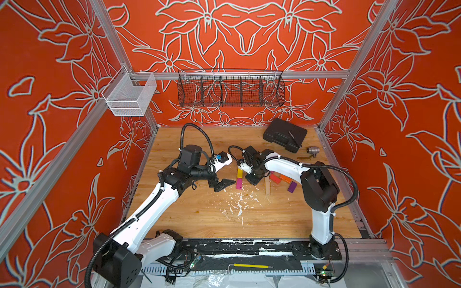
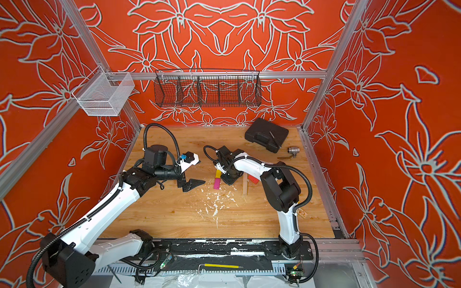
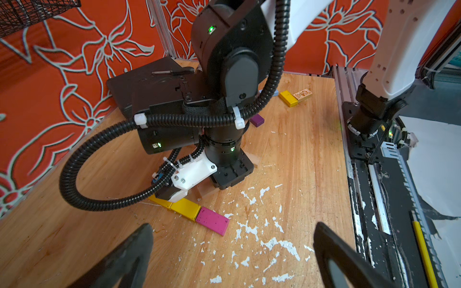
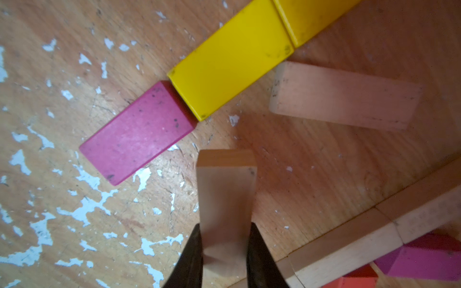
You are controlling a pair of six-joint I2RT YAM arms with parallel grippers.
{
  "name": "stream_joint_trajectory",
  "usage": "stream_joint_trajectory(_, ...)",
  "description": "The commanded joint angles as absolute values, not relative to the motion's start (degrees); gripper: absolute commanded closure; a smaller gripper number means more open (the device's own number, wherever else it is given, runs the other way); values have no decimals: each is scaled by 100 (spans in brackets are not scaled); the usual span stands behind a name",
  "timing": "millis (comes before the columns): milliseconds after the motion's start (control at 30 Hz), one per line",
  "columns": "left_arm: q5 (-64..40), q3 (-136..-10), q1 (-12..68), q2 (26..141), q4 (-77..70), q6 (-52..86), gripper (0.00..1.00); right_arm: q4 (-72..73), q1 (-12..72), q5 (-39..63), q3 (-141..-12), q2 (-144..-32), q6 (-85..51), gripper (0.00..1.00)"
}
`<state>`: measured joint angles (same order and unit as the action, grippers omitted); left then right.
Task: Assemble the letter k with building blocks
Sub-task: Assemble the building block at the center of the board.
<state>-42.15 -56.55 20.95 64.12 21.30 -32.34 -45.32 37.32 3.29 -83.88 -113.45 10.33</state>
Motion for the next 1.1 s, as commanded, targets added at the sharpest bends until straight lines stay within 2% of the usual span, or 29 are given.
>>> stream_joint_trajectory(0, -4280, -5612, 2065, 6381, 2057, -3287, 3, -4425, 3754, 326, -8525, -11517, 1129, 80)
stream_joint_trajectory(533, -4267, -5647, 2030, 6495, 2083, -3252, 3, -4415, 3738, 240, -8621, -11699, 1103, 63)
stream_joint_trajectory(1067, -4324, -5673, 2031, 6555, 2092, -3208, 3, -4074, 3582, 622, -8328, -11448, 916, 62)
